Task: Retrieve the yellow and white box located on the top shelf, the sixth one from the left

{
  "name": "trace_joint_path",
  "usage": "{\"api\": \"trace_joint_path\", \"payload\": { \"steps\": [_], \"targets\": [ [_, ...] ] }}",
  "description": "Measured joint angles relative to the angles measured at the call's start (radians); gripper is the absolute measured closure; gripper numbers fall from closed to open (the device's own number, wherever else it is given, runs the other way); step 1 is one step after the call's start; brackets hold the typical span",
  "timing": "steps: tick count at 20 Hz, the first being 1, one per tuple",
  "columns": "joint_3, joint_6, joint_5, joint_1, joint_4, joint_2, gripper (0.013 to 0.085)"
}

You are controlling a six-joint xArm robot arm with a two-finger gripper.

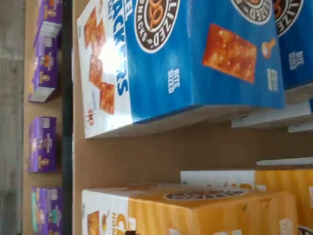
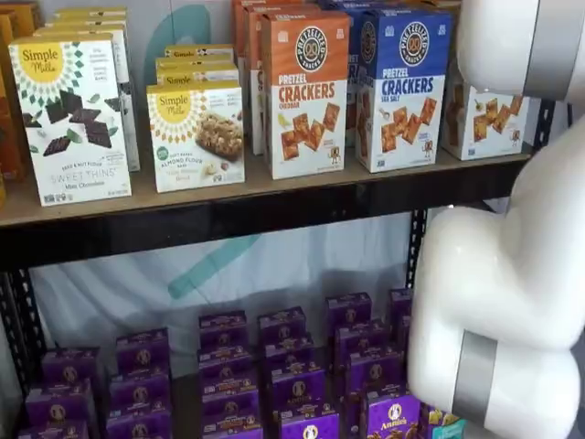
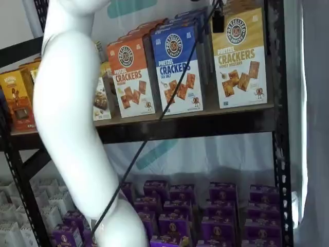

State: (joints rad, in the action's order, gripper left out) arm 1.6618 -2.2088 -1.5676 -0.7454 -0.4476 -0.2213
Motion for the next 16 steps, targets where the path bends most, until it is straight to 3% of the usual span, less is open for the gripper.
{"api": "trace_joint_path", "payload": {
  "steps": [8, 16],
  "targets": [
    [0.051, 0.013, 0.004, 0.024, 0.029, 0.050, 0.0130],
    [0.111, 0.052, -0.029, 0.074, 0.096, 0.092, 0.0130]
  ]
}}
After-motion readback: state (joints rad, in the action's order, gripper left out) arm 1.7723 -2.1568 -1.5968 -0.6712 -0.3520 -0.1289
